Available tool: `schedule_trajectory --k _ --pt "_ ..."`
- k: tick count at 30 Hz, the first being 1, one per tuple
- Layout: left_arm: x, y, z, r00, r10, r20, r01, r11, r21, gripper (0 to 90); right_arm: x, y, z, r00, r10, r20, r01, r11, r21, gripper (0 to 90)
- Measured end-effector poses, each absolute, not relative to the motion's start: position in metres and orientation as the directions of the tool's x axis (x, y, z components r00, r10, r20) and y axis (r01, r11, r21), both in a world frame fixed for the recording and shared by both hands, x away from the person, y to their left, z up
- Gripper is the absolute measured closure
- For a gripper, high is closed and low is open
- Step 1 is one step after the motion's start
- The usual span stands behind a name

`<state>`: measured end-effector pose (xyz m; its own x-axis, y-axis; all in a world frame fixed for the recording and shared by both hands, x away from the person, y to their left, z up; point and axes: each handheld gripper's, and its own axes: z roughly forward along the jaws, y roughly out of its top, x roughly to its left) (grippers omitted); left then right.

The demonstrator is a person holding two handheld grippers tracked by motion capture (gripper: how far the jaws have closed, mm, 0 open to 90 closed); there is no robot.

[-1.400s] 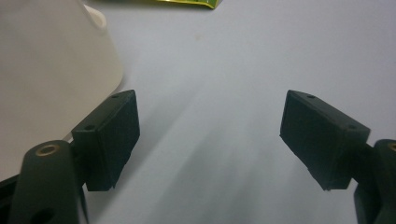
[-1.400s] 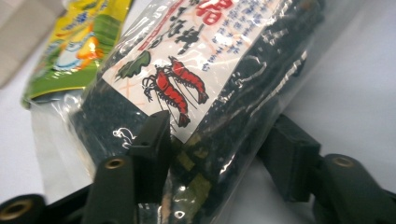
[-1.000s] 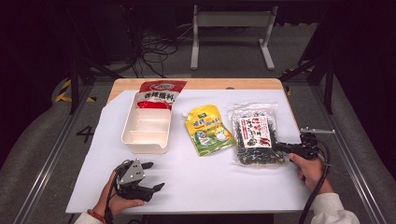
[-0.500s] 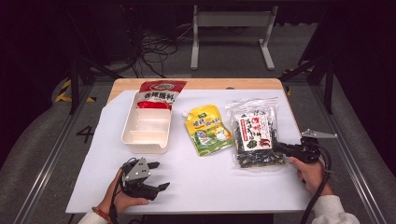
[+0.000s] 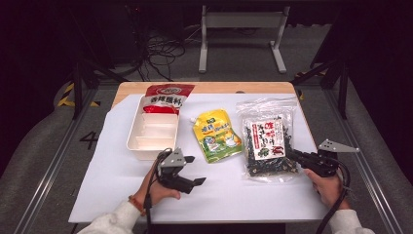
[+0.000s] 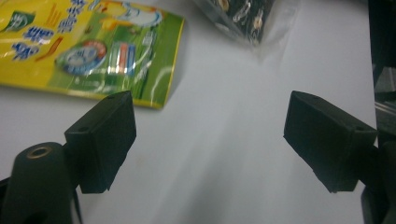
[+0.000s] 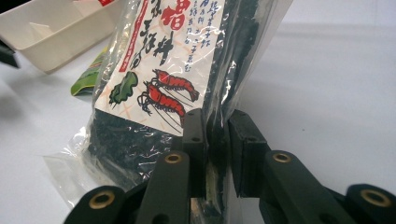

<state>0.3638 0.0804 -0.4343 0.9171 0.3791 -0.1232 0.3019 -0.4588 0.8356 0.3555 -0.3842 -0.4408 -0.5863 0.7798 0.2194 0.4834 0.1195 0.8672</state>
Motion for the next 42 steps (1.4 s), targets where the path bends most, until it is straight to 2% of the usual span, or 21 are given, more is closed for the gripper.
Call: schedule_trajectory --k 9,18,23,25,26,30,33,38,42 --pt "0.403 0.022 -0.438 0.905 0.373 -0.205 0.362 -0.419 0.833 16.2 0.35 -0.373 -0.439 -0.649 0.741 0.172 0.415 0.156 0.896 78.2" --pt "0.416 -0.006 -0.439 0.904 0.314 -0.291 0.4 -0.377 0.836 16.9 0.345 -0.358 -0.435 -0.698 0.702 0.137 0.368 0.188 0.91 78.2" --pt "0.412 -0.005 -0.433 0.912 0.311 -0.268 0.37 -0.342 0.864 26.6 0.344 -0.345 -0.431 -0.721 0.68 0.13 0.349 0.196 0.916 78.1" --pt "0.411 -0.003 -0.431 0.914 0.307 -0.266 0.364 -0.33 0.871 37.4 0.343 -0.34 -0.429 -0.729 0.672 0.128 0.344 0.199 0.918 78.3" --pt "0.41 -0.002 -0.429 0.914 0.307 -0.264 0.361 -0.322 0.875 37.4 0.343 -0.34 -0.429 -0.729 0.672 0.128 0.344 0.199 0.918 78.3" --pt "0.406 0.011 -0.42 0.934 0.242 -0.262 0.323 -0.264 0.909 61.9 0.338 -0.326 -0.424 -0.738 0.667 0.104 0.323 0.214 0.922 78.3" --pt "0.4 0.019 -0.409 0.954 0.184 -0.236 0.278 -0.257 0.925 75.6 0.336 -0.32 -0.422 -0.742 0.664 0.094 0.318 0.225 0.921 76.4" --pt "0.394 0.025 -0.4 0.966 0.168 -0.196 0.236 -0.268 0.934 78.0 0.333 -0.314 -0.42 -0.74 0.667 0.088 0.313 0.225 0.923 69.6" --pt "0.387 0.033 -0.389 0.968 0.209 -0.138 0.194 -0.282 0.939 78.4 0.33 -0.313 -0.416 -0.725 0.685 0.074 0.315 0.234 0.92 55.6"
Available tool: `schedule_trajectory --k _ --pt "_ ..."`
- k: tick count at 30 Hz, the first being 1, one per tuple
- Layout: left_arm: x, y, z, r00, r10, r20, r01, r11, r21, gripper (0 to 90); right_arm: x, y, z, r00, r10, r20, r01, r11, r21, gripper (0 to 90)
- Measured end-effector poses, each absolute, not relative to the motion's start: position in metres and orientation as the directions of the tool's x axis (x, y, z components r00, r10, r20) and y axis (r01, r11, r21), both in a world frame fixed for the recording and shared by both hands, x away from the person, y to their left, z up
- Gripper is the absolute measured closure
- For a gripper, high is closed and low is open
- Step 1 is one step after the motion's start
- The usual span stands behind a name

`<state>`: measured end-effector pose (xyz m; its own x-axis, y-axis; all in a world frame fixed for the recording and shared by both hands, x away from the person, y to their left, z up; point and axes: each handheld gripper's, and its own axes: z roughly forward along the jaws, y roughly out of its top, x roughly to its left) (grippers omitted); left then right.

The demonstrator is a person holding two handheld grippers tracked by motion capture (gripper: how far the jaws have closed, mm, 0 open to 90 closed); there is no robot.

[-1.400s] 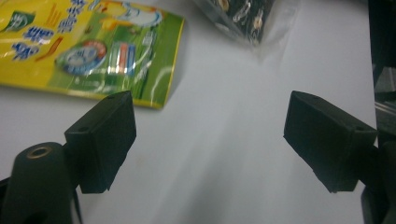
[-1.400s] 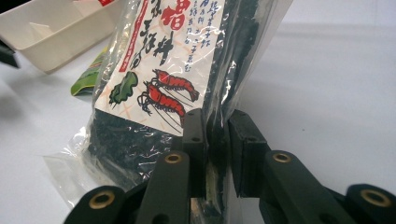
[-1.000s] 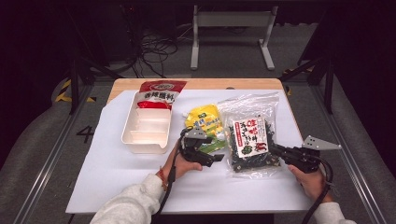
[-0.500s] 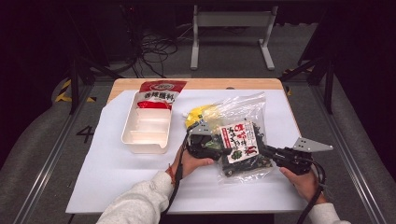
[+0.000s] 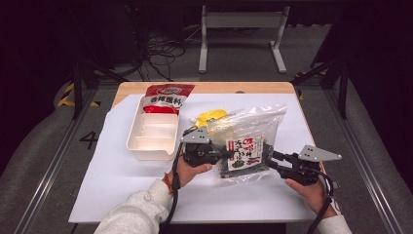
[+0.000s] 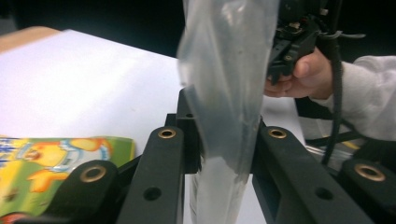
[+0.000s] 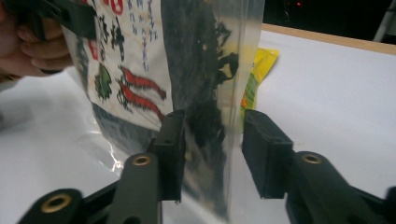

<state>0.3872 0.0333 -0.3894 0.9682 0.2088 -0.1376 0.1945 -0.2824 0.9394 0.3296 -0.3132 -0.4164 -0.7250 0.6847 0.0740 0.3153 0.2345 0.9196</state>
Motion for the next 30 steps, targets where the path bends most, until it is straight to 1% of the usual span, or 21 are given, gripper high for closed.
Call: schedule_trajectory --k 1,3,5,6,9,13,18,24,30 --pt "0.387 0.037 -0.386 0.969 0.215 -0.122 0.182 -0.286 0.941 78.5 0.329 -0.314 -0.416 -0.721 0.689 0.072 0.319 0.238 0.917 53.9" --pt "0.385 0.044 -0.38 0.968 0.22 -0.117 0.175 -0.262 0.949 78.6 0.328 -0.317 -0.418 -0.711 0.699 0.08 0.331 0.232 0.915 48.7" --pt "0.383 0.049 -0.375 0.968 0.233 -0.098 0.159 -0.261 0.952 78.7 0.328 -0.319 -0.419 -0.703 0.707 0.079 0.34 0.236 0.91 46.7" --pt "0.381 0.053 -0.37 0.966 0.251 -0.064 0.132 -0.265 0.955 78.7 0.328 -0.32 -0.42 -0.697 0.713 0.079 0.349 0.241 0.906 45.0" --pt "0.378 0.061 -0.361 0.965 0.26 -0.037 0.107 -0.26 0.96 78.7 0.328 -0.319 -0.423 -0.688 0.723 0.066 0.36 0.262 0.895 42.2" --pt "0.378 0.076 -0.35 0.955 0.297 -0.007 0.084 -0.249 0.965 78.7 0.327 -0.317 -0.423 -0.692 0.72 0.058 0.363 0.276 0.89 41.4" --pt "0.379 0.103 -0.336 0.928 0.371 0.028 0.059 -0.222 0.973 78.7 0.328 -0.315 -0.424 -0.694 0.718 0.054 0.367 0.287 0.885 39.9" --pt "0.381 0.136 -0.322 0.89 0.452 0.062 0.029 -0.193 0.981 78.7 0.33 -0.321 -0.424 -0.682 0.725 0.097 0.384 0.242 0.891 38.0" --pt "0.384 0.163 -0.316 0.849 0.519 0.104 -0.003 -0.192 0.981 78.7 0.33 -0.323 -0.425 -0.674 0.731 0.107 0.392 0.232 0.89 36.8"
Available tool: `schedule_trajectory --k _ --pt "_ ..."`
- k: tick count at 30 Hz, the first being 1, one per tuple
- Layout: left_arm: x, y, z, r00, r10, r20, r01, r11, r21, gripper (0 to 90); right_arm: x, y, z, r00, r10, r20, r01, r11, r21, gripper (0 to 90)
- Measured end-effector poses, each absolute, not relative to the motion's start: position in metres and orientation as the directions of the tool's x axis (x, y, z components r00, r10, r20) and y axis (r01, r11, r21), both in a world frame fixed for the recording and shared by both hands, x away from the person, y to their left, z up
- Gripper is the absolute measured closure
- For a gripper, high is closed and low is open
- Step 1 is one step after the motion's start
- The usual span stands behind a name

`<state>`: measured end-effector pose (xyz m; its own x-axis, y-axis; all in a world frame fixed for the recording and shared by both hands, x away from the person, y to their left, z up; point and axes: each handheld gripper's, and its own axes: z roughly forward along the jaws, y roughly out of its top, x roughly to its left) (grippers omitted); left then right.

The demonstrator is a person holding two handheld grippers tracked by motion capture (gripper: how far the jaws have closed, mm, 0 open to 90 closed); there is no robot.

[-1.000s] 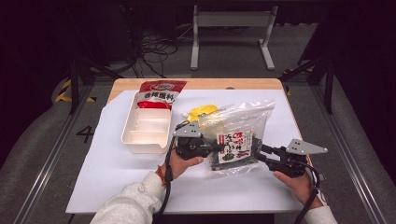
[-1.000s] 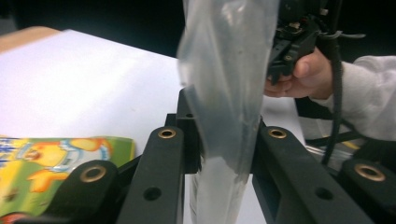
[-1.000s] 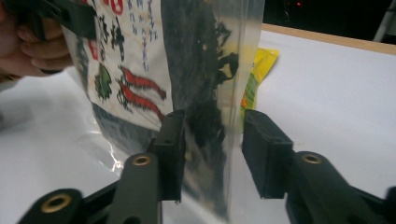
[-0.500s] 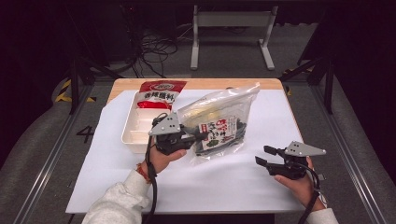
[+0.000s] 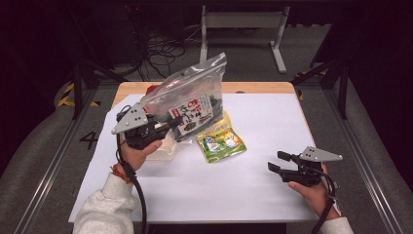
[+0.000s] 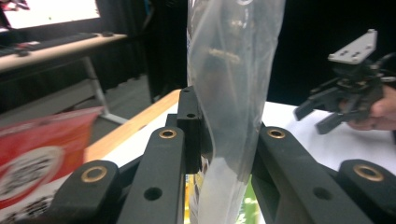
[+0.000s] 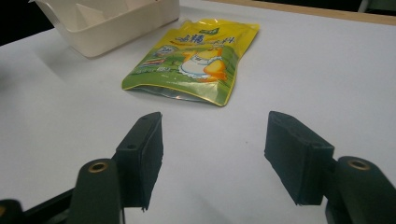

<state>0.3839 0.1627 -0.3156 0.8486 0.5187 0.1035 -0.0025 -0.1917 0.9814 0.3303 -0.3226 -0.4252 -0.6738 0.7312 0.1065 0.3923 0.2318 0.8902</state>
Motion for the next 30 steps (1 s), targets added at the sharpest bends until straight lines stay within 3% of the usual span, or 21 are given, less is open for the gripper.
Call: schedule_trajectory --k 10,30 --pt "0.397 0.203 -0.321 0.761 0.627 0.168 -0.012 -0.245 0.97 78.7 0.33 -0.319 -0.427 -0.682 0.725 0.102 0.393 0.244 0.887 35.8" --pt "0.421 0.248 -0.345 0.746 0.638 0.192 0.065 -0.357 0.932 78.7 0.329 -0.316 -0.432 -0.674 0.73 0.113 0.416 0.249 0.874 34.4"
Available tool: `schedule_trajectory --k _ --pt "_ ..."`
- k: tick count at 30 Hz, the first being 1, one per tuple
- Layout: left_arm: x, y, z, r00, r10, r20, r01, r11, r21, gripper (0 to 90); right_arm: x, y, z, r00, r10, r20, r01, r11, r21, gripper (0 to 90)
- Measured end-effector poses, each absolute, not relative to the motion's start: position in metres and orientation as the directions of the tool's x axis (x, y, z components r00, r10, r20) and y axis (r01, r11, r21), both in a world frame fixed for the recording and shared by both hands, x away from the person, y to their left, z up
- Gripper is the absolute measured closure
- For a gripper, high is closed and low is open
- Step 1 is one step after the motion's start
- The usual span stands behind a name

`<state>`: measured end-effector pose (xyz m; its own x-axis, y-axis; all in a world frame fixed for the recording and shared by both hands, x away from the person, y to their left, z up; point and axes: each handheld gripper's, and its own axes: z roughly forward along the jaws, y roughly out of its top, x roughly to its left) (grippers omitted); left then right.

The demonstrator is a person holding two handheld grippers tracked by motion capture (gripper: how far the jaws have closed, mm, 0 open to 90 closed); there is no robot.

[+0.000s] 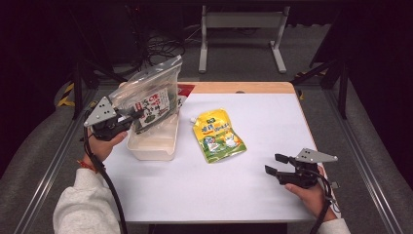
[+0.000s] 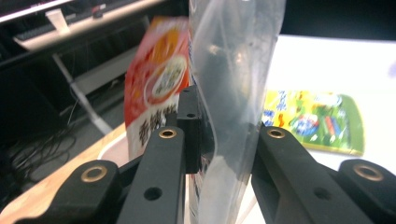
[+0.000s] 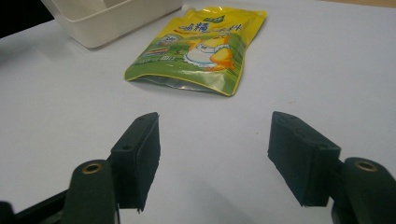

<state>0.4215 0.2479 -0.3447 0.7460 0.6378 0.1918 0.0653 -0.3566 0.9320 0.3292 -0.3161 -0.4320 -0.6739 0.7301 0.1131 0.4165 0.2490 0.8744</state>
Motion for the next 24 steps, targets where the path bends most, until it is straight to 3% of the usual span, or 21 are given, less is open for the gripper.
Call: schedule_trajectory --k 20,24 --pt "0.434 0.237 -0.355 0.743 0.646 0.173 0.126 -0.389 0.913 78.6 0.329 -0.308 -0.437 -0.686 0.717 0.124 0.434 0.266 0.861 33.2" --pt "0.438 0.236 -0.362 0.736 0.663 0.137 0.146 -0.352 0.924 78.3 0.329 -0.305 -0.439 -0.694 0.711 0.118 0.434 0.282 0.856 33.0"
